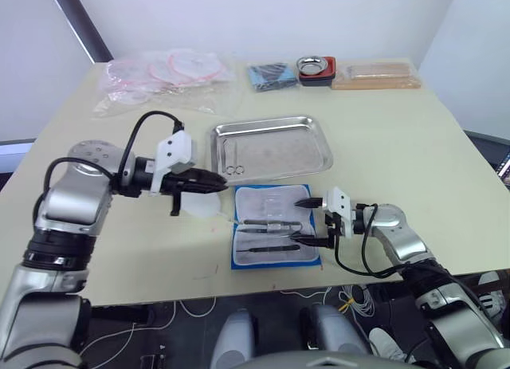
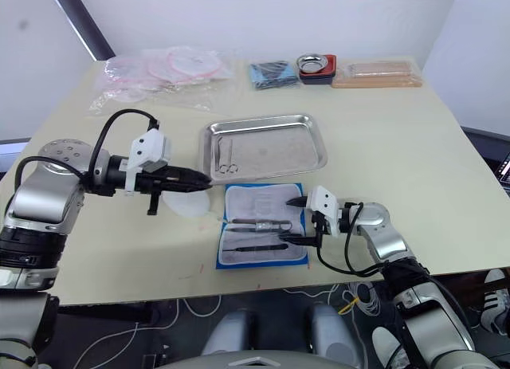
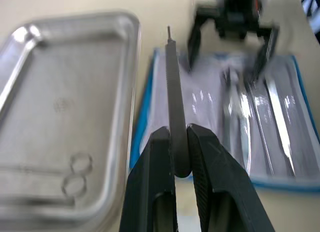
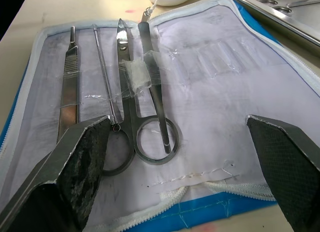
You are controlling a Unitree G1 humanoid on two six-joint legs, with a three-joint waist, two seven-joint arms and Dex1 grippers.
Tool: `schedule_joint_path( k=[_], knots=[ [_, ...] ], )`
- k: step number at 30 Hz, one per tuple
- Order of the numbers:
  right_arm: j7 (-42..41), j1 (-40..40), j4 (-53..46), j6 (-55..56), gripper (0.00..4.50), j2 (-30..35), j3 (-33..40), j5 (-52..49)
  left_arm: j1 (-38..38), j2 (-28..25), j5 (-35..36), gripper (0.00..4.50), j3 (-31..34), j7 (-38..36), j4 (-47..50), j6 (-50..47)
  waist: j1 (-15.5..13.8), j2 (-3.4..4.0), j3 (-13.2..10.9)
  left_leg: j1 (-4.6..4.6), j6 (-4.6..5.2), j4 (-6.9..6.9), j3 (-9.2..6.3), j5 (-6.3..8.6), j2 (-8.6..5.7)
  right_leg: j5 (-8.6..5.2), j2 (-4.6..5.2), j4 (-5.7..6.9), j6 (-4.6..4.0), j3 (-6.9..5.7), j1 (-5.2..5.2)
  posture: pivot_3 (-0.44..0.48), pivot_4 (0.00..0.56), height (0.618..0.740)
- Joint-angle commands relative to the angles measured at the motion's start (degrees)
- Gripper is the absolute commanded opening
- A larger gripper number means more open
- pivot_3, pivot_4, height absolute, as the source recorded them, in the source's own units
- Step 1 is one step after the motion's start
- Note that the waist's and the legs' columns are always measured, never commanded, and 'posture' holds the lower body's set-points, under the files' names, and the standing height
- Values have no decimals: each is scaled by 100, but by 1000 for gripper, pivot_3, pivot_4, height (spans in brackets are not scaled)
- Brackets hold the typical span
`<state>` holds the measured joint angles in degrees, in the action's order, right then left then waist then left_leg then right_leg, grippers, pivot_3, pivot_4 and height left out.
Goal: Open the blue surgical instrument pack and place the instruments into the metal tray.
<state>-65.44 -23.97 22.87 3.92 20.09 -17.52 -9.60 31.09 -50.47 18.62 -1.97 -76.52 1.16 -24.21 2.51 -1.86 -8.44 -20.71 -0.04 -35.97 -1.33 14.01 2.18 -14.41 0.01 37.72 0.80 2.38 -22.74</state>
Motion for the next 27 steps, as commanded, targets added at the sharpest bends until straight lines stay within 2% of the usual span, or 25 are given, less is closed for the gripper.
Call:
schedule_joint_path(
  k=[1, 7, 11, 21, 27],
  knots=[
    [86, 300, 766, -258, 4500, 105, -407, 614, 59, 435, 259, 32, 225, 805, 471, -507, -5, -5, 4, 0, 0, 0, 0, 0, 0, 0, 0, 0, 0, 0, 0, 0, 150, 740],
    [101, 347, 706, -284, 4500, 74, -414, 606, -26, 1155, 134, 32, 190, 2070, 889, -1142, -1, -17, 12, 2, 0, -2, -6, 0, 0, 1, -5, 6, 2, -2, 1, 0, 150, 740],
    [83, 391, 663, -294, 4500, 105, -409, 596, -6, 1975, 351, 32, 516, 3351, 1148, -2072, -5, -21, 15, 1, 0, -5, -10, 0, -1, 14, -4, 8, 24, -2, 3, 0, 150, 740],
    [81, 423, 633, -304, 4500, 133, -385, 577, -194, 3185, -414, 32, 516, 5687, 1163, -2332, -9, -18, 16, 4, -1, -9, -17, 0, -5, 14, 0, 9, 24, -2, 15, 0, 150, 740],
    [85, 419, 618, -313, 4500, 137, -393, 589, -160, 3982, -1083, 32, 376, 7105, 694, -2478, -12, -17, 19, 5, -1, -9, -18, 0, -7, 15, 0, 8, 25, -2, 18, 0, 150, 740]
  ],
)
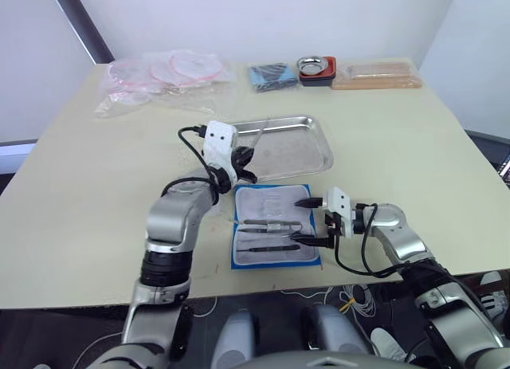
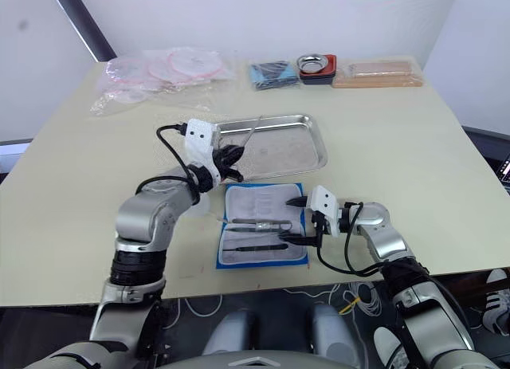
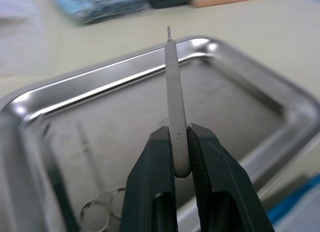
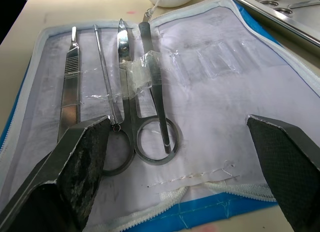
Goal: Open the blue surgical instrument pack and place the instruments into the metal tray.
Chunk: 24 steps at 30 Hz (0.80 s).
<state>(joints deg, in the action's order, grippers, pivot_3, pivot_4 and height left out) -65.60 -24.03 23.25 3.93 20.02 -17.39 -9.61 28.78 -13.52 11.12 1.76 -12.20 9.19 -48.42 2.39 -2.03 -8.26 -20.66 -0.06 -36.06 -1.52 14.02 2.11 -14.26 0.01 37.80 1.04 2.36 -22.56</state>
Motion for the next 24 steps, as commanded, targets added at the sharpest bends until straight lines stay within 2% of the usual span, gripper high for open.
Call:
schedule_joint_path(
  k=[1, 11, 16, 24],
  knots=[
    [99, 428, 570, -319, 4500, 144, -410, 589, 66, 374, -333, 32, 20, 741, -135, -67, 1, 0, 0, 0, 0, 0, 0, 0, 0, 0, 0, 0, 0, 0, 0, 0, 150, 740],
    [70, 326, 655, -341, 4500, 103, -434, 602, 491, 1025, -428, 32, 281, 1469, -732, -22, 1, -2, 1, -1, -1, 0, 0, 0, -3, 1, -1, 0, 1, -4, 0, 0, 150, 740],
    [104, 344, 679, -301, 4500, 57, -412, 582, 670, 1167, -525, 32, 315, 1724, -1136, 76, 9, -2, 1, 1, -2, 0, 5, 0, -3, 1, -2, 0, 2, -6, 0, 0, 150, 740],
    [141, 338, 728, -228, 4500, 71, -396, 611, 911, 1275, -603, 32, 707, 2303, -1754, 327, 9, -3, 1, 0, -2, 0, 1, 0, -4, 1, -2, 0, 2, -9, 0, 0, 150, 740]
  ],
)
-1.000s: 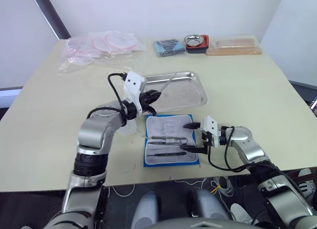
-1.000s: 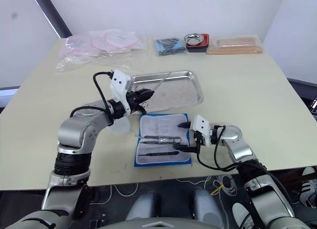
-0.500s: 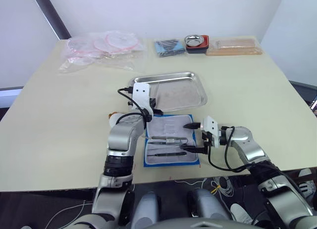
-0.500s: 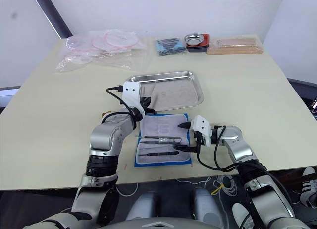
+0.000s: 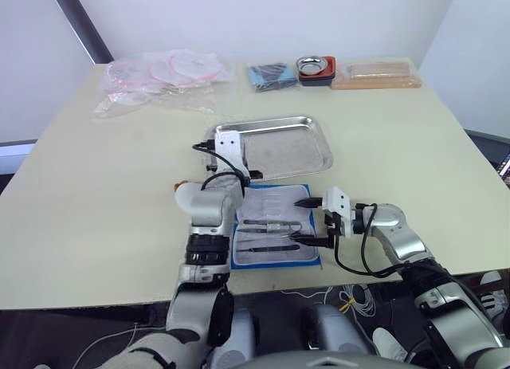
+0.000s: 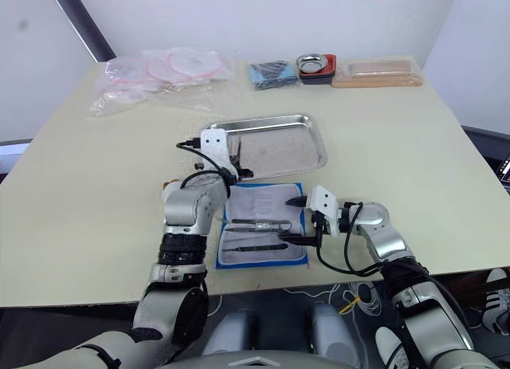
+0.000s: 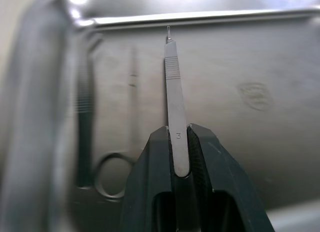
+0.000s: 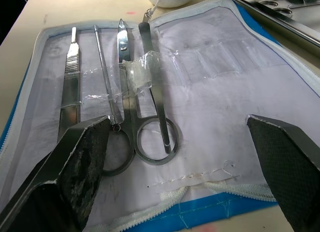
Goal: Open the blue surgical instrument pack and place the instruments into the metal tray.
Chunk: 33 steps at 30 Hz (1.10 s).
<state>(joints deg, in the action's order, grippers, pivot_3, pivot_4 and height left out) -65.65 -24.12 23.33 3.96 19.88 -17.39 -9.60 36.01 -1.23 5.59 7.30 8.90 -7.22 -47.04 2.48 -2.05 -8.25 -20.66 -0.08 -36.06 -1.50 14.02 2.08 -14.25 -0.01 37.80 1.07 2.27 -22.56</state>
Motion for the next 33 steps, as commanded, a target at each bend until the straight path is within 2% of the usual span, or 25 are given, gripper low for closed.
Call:
schedule_joint_path(
  k=[1, 22, 24, 25, 26, 27, 29, 30, 33],
  knots=[
    [143, 343, 718, -231, 4500, 84, -396, 609, 203, 58, -32, 32, 168, 193, -149, 203, -1, 0, 0, 0, 0, 0, 1, 0, 0, 0, 0, 0, 0, -1, 0, 0, 150, 740],
    [206, 324, 776, -171, 4500, 65, -392, 642, 278, 107, 210, 32, 192, -191, -546, 405, 2, 0, 0, 0, -1, 0, 1, 0, 0, 0, 0, 0, 1, -2, 0, 0, 150, 740],
    [201, 338, 775, -170, 4500, 75, -392, 641, 267, 94, 218, 788, 169, -248, -533, 434, 2, 0, 0, 1, -1, 0, 1, 0, 0, 0, 0, 0, 1, -2, 0, 0, 150, 740],
    [202, 343, 773, -171, 4500, 76, -390, 640, 267, 85, 206, 1344, 157, -249, -529, 440, 2, 0, 0, 1, -1, 0, 1, 0, 0, 0, 0, -1, 1, -3, 0, 0, 150, 740],
    [199, 347, 769, -176, 4500, 78, -390, 637, 267, 85, 197, 1344, 156, -240, -526, 432, 2, 0, 0, 1, -1, 0, 1, 0, 0, 0, 0, -1, 1, -3, 0, 0, 150, 740],
    [206, 349, 770, -172, 4500, 77, -388, 638, 267, 96, 200, 1838, 151, -244, -502, 409, 2, 0, 0, 1, -1, 0, 1, 0, 0, 0, 0, -1, 1, -3, 0, 0, 150, 740],
    [209, 348, 771, -167, 4500, 81, -382, 638, 275, 126, 226, 2436, 164, -250, -464, 348, 2, 0, 0, 1, -1, 0, 1, 0, 0, 0, 0, -1, 1, -3, 0, 0, 150, 740],
    [209, 350, 767, -165, 4500, 88, -381, 639, 275, 128, 216, 2922, 150, -250, -420, 335, 2, 0, 0, 1, -1, 0, 1, 0, 0, 0, 0, -1, 1, -3, 0, 0, 150, 740],
    [204, 358, 750, -173, 4500, 104, -373, 634, 277, 154, 231, 2922, 158, -252, -291, 260, 2, 0, 0, 1, -1, 0, 0, 0, 0, 0, 0, -1, 1, -3, 0, 0, 150, 740]
  ],
)
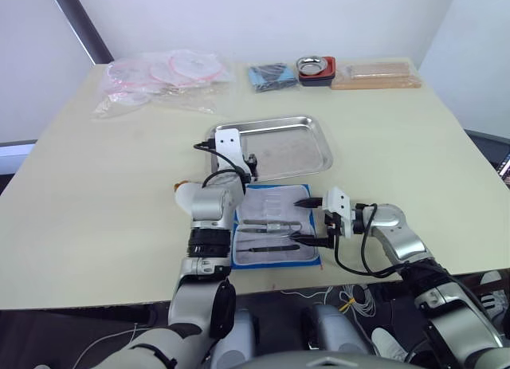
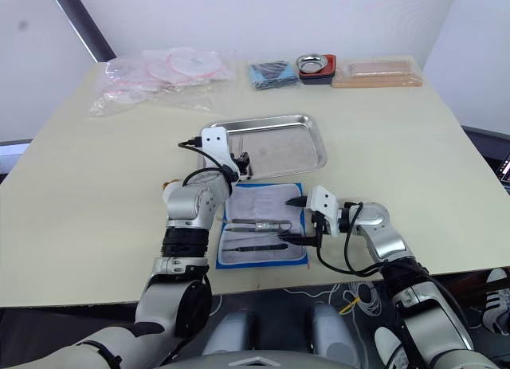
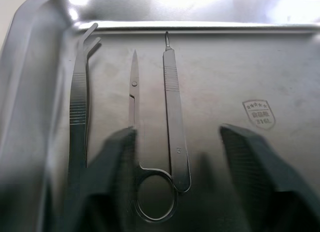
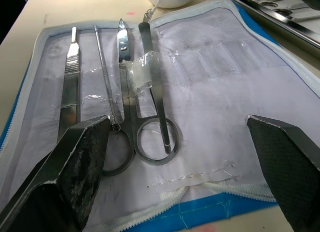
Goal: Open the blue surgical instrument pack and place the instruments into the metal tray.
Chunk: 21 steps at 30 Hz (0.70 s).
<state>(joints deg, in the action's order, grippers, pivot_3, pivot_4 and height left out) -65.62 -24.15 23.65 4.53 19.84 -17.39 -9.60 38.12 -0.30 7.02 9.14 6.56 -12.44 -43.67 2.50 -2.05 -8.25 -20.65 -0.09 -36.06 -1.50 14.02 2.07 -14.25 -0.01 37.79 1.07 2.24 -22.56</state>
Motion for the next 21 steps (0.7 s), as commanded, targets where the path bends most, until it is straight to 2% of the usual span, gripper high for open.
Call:
schedule_joint_path(
  k=[1, 6, 10, 15, 21],
  knots=[
    [198, 362, 713, -231, 4500, 114, -374, 635, 70, 50, 75, 2922, -43, -35, 263, -73, 0, 0, 0, 0, 0, 0, 0, 0, 0, 0, 0, 0, 0, 0, 0, 0, 150, 740],
    [188, 356, 715, -229, 4500, 115, -376, 633, 88, -61, 96, 2922, -60, -252, 409, 116, 1, 0, -1, -1, 0, 0, -1, 0, 0, 0, -1, -1, 0, -1, -1, 0, 150, 740],
    [198, 337, 727, -229, 4500, 147, -341, 626, -214, -530, 334, 2922, -416, -1543, 705, 581, 11, 6, -4, -1, -1, 1, -1, 0, 0, 0, -1, -1, 0, -1, -1, 0, 150, 740],
    [159, 388, 704, -235, 4500, 176, -359, 621, -448, -907, 595, 2922, -462, -2293, 989, 851, -4, 7, -5, 0, -1, 1, 0, 0, 0, 0, 1, -2, -1, -1, -1, 0, 150, 740],
    [139, 420, 685, -221, 4500, 170, -377, 620, -1007, -1723, 914, 2922, -566, -3503, 1670, 1056, 8, 12, -7, 0, -1, 3, 3, 0, 2, -1, 0, -6, -2, 4, -2, 0, 150, 740]
  ],
)
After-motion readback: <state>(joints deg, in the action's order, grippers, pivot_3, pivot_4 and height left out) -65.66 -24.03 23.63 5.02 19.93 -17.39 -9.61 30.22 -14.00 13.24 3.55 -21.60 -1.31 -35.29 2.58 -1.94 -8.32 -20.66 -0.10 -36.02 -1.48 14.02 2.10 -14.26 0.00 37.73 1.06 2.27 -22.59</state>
